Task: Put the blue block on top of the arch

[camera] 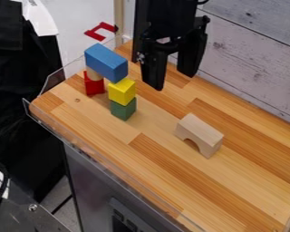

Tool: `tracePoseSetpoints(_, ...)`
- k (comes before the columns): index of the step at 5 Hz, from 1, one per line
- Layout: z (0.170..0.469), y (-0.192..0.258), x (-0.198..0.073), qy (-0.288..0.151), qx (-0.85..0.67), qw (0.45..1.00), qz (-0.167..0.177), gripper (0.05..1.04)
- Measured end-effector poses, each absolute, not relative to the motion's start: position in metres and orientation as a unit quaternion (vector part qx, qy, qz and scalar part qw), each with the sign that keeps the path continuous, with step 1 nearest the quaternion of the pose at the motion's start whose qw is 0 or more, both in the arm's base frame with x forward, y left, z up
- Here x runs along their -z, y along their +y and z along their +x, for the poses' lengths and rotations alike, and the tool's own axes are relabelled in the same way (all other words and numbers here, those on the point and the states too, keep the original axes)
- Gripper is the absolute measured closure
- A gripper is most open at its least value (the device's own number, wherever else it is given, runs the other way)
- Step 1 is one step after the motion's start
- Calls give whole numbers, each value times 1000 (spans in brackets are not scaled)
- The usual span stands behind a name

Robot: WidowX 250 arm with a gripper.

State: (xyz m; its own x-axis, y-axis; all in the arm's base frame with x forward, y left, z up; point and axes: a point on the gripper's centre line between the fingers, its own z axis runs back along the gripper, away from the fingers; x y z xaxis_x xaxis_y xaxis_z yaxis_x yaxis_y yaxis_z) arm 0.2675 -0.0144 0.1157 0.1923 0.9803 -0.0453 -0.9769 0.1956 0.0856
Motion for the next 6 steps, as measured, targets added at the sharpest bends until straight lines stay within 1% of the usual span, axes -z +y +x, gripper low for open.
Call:
tracePoseSetpoints(1, 265, -14, -108, 56, -634, 771, 28, 85)
tracePoseSetpoints(2, 267, -8, -109, 51, -635, 771, 27, 85)
tracePoseSetpoints(3, 275, 10, -113, 42, -651, 758, 6, 85)
tracePoseSetpoints(4, 281, 29, -119, 30, -663, 748, -5, 85)
tracePoseSetpoints(5, 282, 43, -117, 30, -663, 748, -6, 85)
tracePoseSetpoints(6, 282, 65, -109, 42, -670, 741, 3, 85)
